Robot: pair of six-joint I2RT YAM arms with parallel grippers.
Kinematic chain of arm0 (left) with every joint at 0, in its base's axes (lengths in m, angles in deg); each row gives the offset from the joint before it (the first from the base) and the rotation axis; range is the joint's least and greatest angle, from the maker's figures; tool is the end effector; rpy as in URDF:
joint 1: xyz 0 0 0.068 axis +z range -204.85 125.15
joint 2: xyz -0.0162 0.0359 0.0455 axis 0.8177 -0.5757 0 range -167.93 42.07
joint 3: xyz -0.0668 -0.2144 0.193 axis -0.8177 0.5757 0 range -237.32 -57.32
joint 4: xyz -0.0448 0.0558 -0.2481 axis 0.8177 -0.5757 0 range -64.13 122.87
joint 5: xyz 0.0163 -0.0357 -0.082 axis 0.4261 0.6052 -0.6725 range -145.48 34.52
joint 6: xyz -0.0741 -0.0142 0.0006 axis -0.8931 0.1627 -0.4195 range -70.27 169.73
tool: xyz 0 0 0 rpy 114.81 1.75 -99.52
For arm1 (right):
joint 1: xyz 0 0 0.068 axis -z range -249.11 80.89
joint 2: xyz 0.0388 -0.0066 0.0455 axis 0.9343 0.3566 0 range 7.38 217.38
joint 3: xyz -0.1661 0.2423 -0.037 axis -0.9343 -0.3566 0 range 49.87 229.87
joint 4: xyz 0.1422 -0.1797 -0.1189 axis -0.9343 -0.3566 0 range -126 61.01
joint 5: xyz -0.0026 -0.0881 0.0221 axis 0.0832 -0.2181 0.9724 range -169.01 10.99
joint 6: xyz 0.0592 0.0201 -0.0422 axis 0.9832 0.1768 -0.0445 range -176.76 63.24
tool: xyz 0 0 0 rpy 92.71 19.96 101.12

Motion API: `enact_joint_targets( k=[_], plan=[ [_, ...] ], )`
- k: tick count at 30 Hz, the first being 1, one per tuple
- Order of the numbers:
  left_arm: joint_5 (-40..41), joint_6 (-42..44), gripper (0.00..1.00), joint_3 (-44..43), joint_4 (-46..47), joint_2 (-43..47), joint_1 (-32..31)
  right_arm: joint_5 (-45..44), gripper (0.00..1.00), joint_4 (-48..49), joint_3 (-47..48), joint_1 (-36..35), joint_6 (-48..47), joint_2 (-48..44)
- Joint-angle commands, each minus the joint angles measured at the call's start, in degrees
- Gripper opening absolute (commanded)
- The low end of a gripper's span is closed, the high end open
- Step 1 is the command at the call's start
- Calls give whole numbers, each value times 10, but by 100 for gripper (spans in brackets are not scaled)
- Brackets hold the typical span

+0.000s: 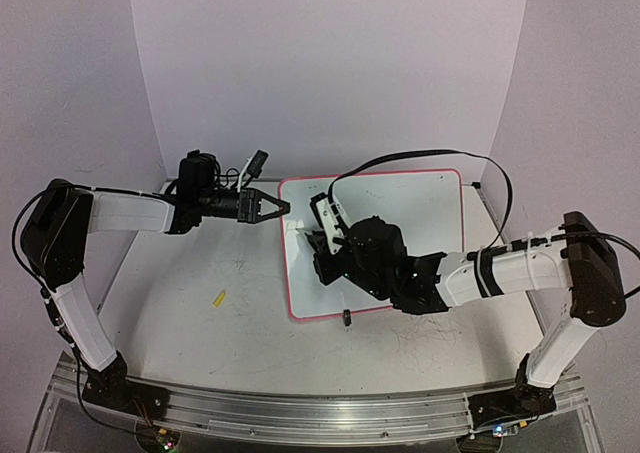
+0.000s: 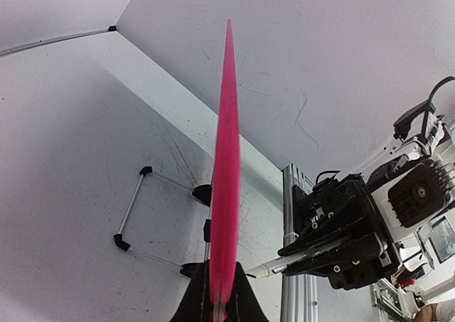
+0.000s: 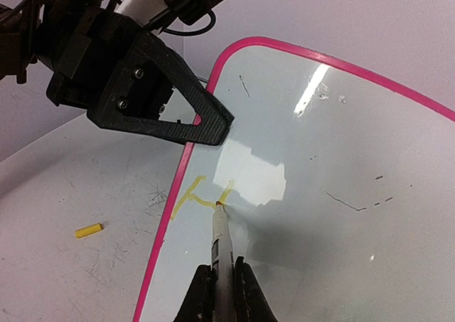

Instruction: Write a sentence on the whiteboard

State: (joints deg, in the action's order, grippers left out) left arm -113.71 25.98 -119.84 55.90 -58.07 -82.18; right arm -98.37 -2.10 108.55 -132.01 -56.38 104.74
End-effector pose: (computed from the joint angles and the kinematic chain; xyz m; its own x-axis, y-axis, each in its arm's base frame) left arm 0.3330 -0.2330 0.2700 -0.5965 0.0695 -0.7996 0.8002 0.1290 -0.5857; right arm 0.2074 0.3590 0.2676 -0.0977 -0.1771 -0.9793 -0.6914 0.7199 -0.0612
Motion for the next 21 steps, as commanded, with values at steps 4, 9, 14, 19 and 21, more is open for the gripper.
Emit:
enact_joint_targets(
  k=[4,9,14,19,21],
  plan=[
    [-27,-3,0,-2,17,28,-6,0,0,-19,-14,-6,24,-5],
    [-26,-3,0,-2,17,29,-6,-2,0,-22,-17,-10,29,-5],
    [-27,-4,0,-3,17,28,-6,-4,0,-20,-8,-11,22,-10],
    [-26,-3,0,-1,17,28,-6,27,0,-4,-9,-11,21,-43],
    [-25,-3,0,0,17,28,-7,32,0,8,-20,-10,23,-63]
  ],
)
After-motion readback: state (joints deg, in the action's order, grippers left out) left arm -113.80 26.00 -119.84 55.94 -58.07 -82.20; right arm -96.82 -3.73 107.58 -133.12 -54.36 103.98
